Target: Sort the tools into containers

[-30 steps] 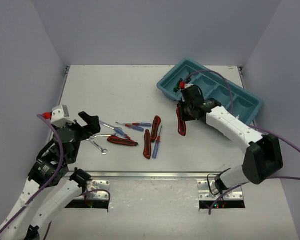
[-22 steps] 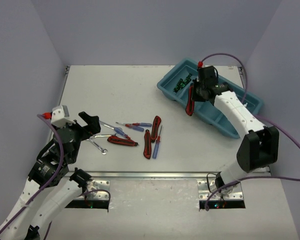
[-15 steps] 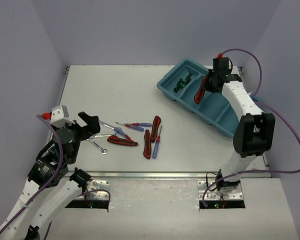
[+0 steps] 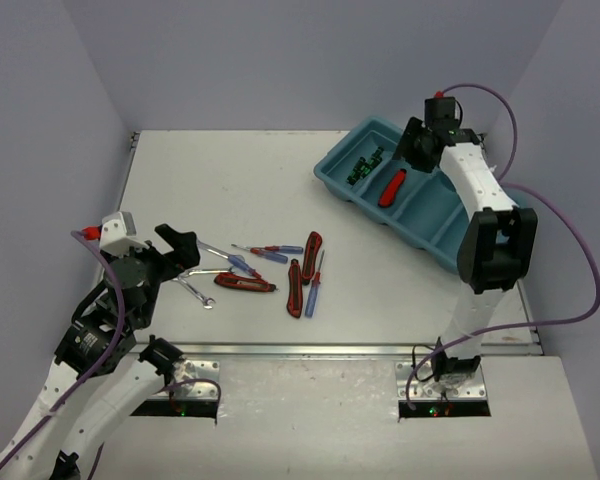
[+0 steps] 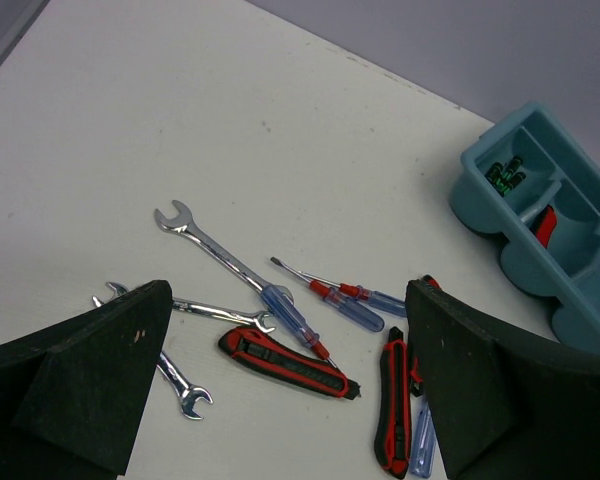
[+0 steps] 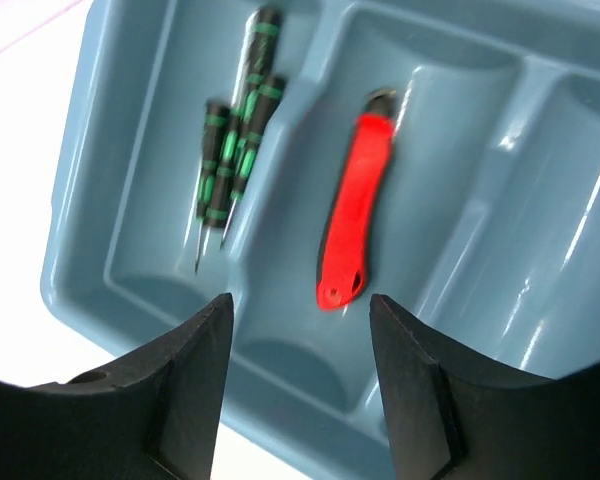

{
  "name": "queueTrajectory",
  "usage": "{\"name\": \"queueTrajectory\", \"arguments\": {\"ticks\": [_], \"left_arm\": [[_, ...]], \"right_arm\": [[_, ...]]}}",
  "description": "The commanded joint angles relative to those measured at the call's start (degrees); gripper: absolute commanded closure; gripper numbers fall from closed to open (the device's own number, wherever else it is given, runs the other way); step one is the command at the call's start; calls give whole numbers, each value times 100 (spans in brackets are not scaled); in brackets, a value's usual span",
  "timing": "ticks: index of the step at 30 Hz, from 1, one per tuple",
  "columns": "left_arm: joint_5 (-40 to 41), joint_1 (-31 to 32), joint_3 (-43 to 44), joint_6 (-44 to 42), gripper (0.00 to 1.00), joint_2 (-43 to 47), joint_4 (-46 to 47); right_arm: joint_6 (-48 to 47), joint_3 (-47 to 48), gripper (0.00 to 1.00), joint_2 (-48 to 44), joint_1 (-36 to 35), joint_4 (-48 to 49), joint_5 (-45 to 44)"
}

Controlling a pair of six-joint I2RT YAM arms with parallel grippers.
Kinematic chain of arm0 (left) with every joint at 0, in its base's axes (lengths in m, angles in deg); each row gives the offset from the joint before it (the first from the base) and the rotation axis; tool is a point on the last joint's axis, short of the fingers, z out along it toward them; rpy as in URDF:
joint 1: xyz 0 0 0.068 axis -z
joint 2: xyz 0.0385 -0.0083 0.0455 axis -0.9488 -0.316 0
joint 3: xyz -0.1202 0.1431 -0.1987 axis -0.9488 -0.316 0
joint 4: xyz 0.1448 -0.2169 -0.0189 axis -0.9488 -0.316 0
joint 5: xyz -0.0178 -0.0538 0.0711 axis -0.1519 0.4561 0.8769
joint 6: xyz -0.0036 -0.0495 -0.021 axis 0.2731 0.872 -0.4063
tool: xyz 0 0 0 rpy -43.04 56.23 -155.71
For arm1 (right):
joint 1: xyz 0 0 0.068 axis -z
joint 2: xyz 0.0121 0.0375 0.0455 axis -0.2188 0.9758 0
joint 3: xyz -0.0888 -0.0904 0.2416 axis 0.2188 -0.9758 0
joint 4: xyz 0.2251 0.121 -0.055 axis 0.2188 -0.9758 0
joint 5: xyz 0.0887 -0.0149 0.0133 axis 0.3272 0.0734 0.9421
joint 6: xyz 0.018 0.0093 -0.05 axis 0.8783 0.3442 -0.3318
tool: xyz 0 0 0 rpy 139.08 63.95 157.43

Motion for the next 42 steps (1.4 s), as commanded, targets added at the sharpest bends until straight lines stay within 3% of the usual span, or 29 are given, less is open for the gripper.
{"name": "queueTrajectory", "arguments": {"ticks": [1, 4, 6, 8, 9, 14, 20, 27, 35, 42], "left_arm": [[55, -45, 23, -54, 0, -2, 189], [72, -45, 26, -52, 0, -8, 181], [60, -45, 18, -45, 0, -22, 181], [37, -45, 26, -57, 0, -46, 186], [30, -45, 27, -63, 0, -63, 191], [46, -45, 22, -54, 0, -116, 179], [48, -45, 21, -45, 0, -50, 181], [35, -45, 12, -55, 0, -20, 190], [-16, -45, 12, -80, 0, 46, 216], [-42, -45, 3, -91, 0, 136, 242]], "right_arm": [[-980, -22, 43, -879, -1057, -520, 64], [-1095, -940, 42, -1524, -2029, -461, -335], [-883, -2095, 40, -2157, -2776, -17, -587], [-558, -2779, 28, -2370, -3445, 428, -730], [-409, -3073, 23, -2440, -3775, 629, -814], [107, -3550, 23, -2053, -4789, 1194, -1435], [257, -3275, 27, -1276, -4855, 1219, -2039], [519, -2586, 41, -321, -4387, 1260, -1954], [741, -2145, 54, 230, -4327, 1245, -2129], [879, -2073, 55, 406, -4275, 1155, -2147]]}}
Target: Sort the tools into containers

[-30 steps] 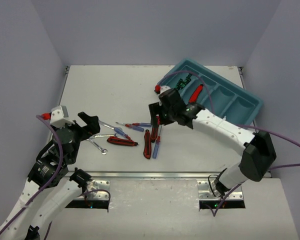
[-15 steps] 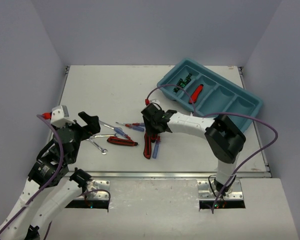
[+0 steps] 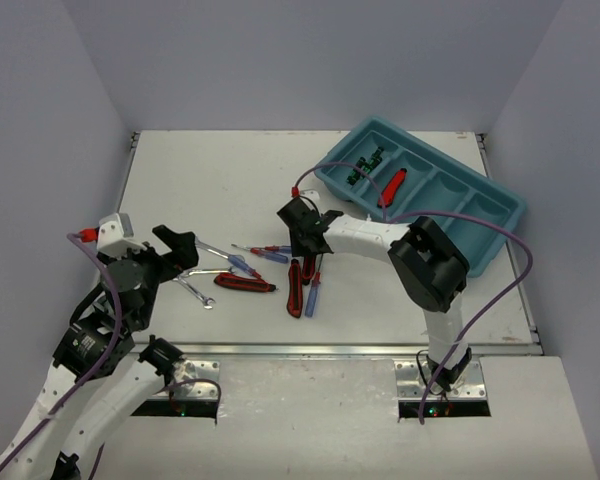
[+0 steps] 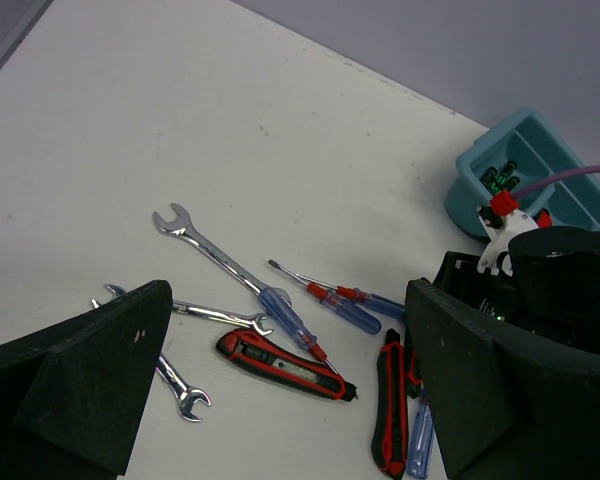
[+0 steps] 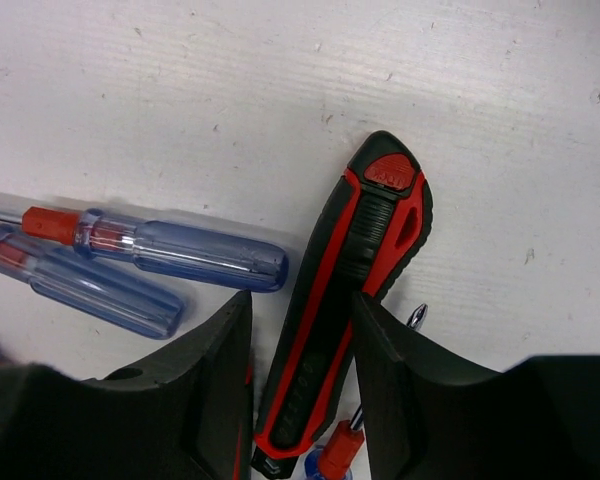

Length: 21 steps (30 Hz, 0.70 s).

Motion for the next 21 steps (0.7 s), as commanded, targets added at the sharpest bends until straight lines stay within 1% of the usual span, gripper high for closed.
{"name": "queueTrajectory", "arguments": {"ticks": [1, 14, 21], "left_arm": [[-47, -45, 3, -97, 0, 54, 239], [-99, -46, 3, -116, 0, 36, 257], [-91, -45, -15, -116, 0, 72, 257]], "right_arm": [[225, 235, 55, 59, 28, -37, -200], [225, 239, 55, -25, 27, -172, -384], [287, 346, 56, 213, 30, -295, -364]]}}
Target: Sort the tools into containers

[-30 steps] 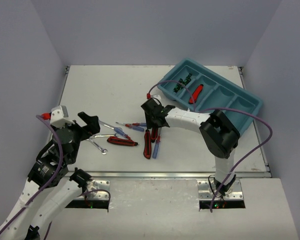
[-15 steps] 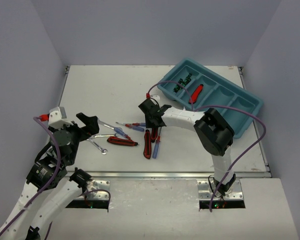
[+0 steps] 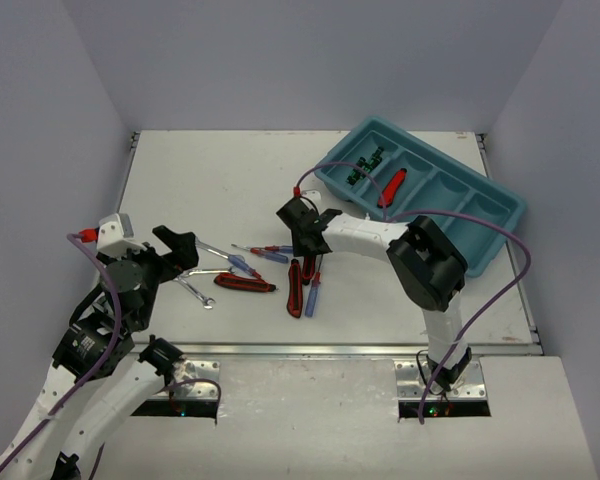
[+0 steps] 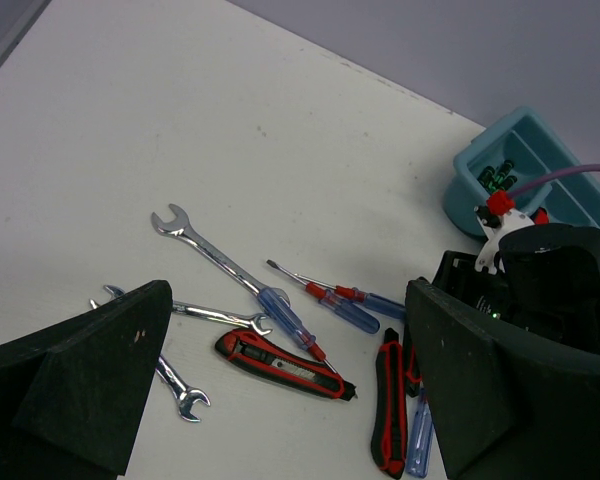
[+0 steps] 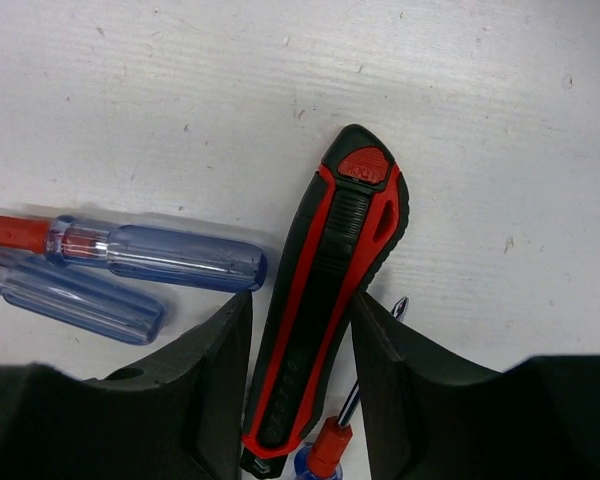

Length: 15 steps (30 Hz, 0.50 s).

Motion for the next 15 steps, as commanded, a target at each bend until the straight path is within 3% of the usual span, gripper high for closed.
{"name": "queueTrajectory", "arguments": {"ticks": [1, 15], "left_arm": [[-60, -45, -15, -96, 0, 40, 255], [-52, -37, -15, -96, 0, 88, 255]], "right_arm": [[152, 232, 56, 168, 31, -26, -177], [404, 104, 54, 331, 28, -87, -182]]}}
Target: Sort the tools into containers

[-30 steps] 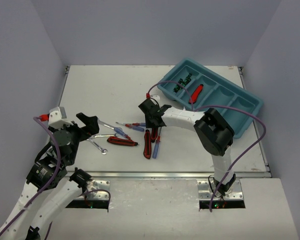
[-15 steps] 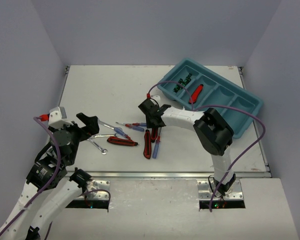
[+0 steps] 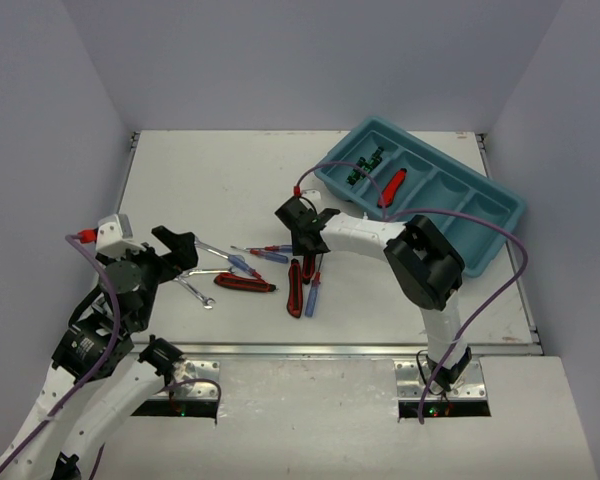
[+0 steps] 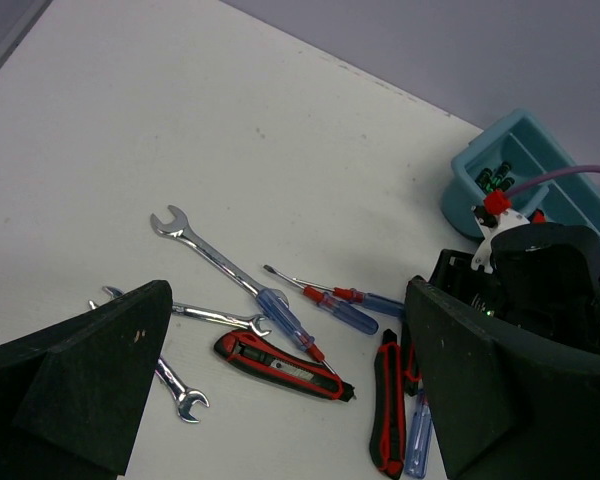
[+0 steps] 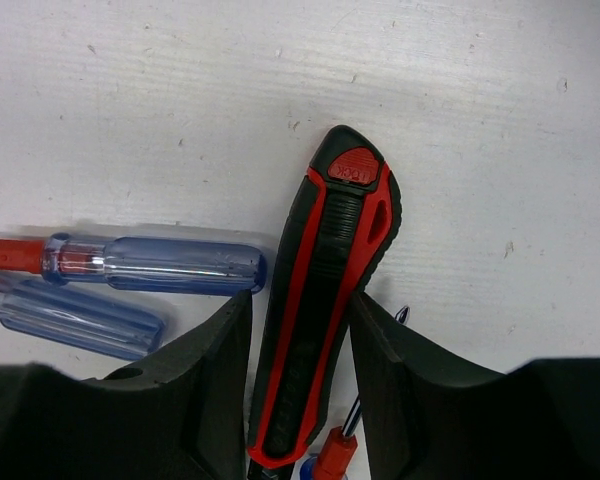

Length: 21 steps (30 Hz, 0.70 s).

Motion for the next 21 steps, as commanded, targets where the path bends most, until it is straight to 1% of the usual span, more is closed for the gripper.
{"name": "queueTrajectory", "arguments": {"ticks": [1, 7, 13, 21], "left_arm": [[-53, -37, -15, -96, 0, 49, 254], [-62, -37, -15, -96, 0, 66, 254], [-62, -37, -15, -96, 0, 49, 254], [-61, -37, -15, -96, 0, 41, 254]], "right_arm": [[292, -37, 53, 207, 26, -41, -55], [484, -292, 50, 129, -23, -87, -70], [520, -394, 50, 11, -97, -116, -177], [452, -327, 53, 45, -113, -76, -168]]}}
